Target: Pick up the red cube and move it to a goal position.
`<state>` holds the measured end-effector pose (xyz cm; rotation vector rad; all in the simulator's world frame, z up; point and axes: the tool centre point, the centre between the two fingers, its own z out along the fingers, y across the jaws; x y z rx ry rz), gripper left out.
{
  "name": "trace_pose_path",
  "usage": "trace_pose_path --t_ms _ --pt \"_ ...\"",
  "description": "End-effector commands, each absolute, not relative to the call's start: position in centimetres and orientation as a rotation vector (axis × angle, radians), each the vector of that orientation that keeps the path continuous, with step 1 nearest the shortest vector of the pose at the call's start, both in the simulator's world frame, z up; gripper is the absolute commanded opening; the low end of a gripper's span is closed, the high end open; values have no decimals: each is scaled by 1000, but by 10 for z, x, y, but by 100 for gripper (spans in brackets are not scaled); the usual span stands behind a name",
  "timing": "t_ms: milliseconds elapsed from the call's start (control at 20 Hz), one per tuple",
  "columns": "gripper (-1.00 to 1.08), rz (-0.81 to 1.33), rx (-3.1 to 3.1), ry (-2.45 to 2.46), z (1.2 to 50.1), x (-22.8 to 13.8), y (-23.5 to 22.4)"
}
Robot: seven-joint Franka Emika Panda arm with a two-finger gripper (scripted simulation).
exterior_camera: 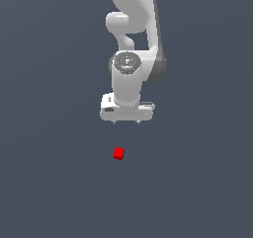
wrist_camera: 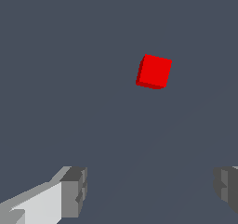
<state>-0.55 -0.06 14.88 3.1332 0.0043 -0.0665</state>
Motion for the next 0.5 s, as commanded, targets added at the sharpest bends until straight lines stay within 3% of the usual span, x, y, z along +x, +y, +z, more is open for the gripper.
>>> trace_pose_path --t_ms 0,450 --pt "100 -67 3133 4 149 -6 -1" --pt "100 -59 3134 -37 133 5 -4"
